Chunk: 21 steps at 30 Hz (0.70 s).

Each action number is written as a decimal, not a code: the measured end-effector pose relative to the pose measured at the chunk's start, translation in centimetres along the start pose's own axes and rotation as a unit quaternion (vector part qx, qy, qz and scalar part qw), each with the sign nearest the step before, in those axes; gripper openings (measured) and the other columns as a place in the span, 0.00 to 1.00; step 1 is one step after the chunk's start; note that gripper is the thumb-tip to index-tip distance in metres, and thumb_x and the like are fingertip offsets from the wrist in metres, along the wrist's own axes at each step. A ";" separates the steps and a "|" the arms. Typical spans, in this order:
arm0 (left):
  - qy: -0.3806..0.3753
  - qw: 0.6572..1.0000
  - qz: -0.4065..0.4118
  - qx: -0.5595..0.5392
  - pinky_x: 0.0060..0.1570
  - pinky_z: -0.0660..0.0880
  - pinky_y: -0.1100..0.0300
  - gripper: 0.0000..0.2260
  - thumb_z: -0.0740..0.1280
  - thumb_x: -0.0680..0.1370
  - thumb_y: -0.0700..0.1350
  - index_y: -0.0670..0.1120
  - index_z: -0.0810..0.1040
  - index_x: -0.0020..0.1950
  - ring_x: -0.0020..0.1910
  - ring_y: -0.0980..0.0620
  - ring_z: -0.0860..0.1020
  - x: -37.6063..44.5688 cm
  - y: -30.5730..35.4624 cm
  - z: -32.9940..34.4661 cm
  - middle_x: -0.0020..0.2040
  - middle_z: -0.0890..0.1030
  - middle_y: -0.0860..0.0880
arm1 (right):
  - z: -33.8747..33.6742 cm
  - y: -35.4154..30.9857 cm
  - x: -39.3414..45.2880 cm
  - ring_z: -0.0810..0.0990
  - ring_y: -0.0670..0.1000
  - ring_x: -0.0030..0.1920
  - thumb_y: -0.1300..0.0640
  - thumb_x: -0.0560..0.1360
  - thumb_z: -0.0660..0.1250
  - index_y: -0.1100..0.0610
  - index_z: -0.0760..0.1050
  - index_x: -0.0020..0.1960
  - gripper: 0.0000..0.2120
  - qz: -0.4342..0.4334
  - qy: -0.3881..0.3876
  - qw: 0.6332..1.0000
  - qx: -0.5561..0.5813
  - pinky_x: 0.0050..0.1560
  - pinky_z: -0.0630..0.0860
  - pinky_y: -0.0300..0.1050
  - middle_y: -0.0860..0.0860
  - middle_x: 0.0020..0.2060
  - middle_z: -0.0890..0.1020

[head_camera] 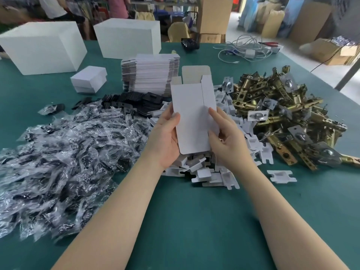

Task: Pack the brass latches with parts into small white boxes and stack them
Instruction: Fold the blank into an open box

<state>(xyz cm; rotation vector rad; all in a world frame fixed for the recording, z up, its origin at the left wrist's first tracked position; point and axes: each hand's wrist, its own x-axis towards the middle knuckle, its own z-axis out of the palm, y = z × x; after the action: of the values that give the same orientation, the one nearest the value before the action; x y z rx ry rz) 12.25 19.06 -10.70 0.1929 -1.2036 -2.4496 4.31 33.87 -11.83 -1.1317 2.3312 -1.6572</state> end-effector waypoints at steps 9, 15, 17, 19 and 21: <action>-0.015 1.000 -0.009 0.002 0.54 0.81 0.51 0.16 0.56 0.84 0.40 0.50 0.72 0.71 0.56 0.51 0.82 -0.3 -0.1 0.2 0.59 0.83 0.50 | -0.7 0.3 0.1 0.70 0.42 0.35 0.66 0.75 0.65 0.46 0.60 0.77 0.34 -0.003 -0.043 0.999 -0.019 0.40 0.75 0.37 0.39 0.66 0.68; -0.056 0.998 -0.028 -0.016 0.50 0.81 0.53 0.16 0.57 0.84 0.42 0.57 0.74 0.68 0.57 0.51 0.82 -0.8 0.2 0.9 0.61 0.83 0.53 | -0.1 -0.4 -0.3 0.65 0.38 0.69 0.52 0.80 0.64 0.51 0.56 0.79 0.31 0.005 -0.028 0.997 -0.067 0.65 0.65 0.31 0.46 0.76 0.61; -0.063 0.996 -0.045 -0.042 0.48 0.81 0.52 0.15 0.59 0.83 0.44 0.58 0.76 0.65 0.56 0.50 0.83 -1.0 -0.1 1.1 0.61 0.83 0.52 | 0.5 -0.6 -0.5 0.60 0.41 0.71 0.42 0.76 0.67 0.54 0.54 0.80 0.39 -0.009 -0.030 0.995 -0.092 0.66 0.57 0.25 0.45 0.73 0.62; -0.059 0.995 -0.060 -0.056 0.52 0.81 0.49 0.14 0.58 0.83 0.48 0.57 0.76 0.67 0.58 0.47 0.82 -1.0 -0.2 1.2 0.63 0.82 0.49 | 0.9 -0.7 -0.7 0.55 0.38 0.72 0.35 0.71 0.69 0.53 0.50 0.80 0.49 -0.021 -0.047 0.994 -0.095 0.64 0.52 0.21 0.44 0.73 0.59; -0.063 0.994 -0.075 -0.046 0.61 0.78 0.44 0.18 0.57 0.83 0.55 0.52 0.78 0.68 0.61 0.44 0.80 -0.9 -0.2 1.1 0.65 0.80 0.45 | 1.0 -0.6 -0.8 0.43 0.29 0.73 0.29 0.66 0.69 0.49 0.46 0.81 0.54 -0.016 -0.062 0.994 -0.090 0.66 0.47 0.23 0.45 0.79 0.51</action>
<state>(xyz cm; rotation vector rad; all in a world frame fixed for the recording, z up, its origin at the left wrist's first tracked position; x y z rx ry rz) 12.69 20.38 -10.20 0.1060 -1.1617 -2.6765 5.66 33.50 -12.02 -1.2690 2.4357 -1.3643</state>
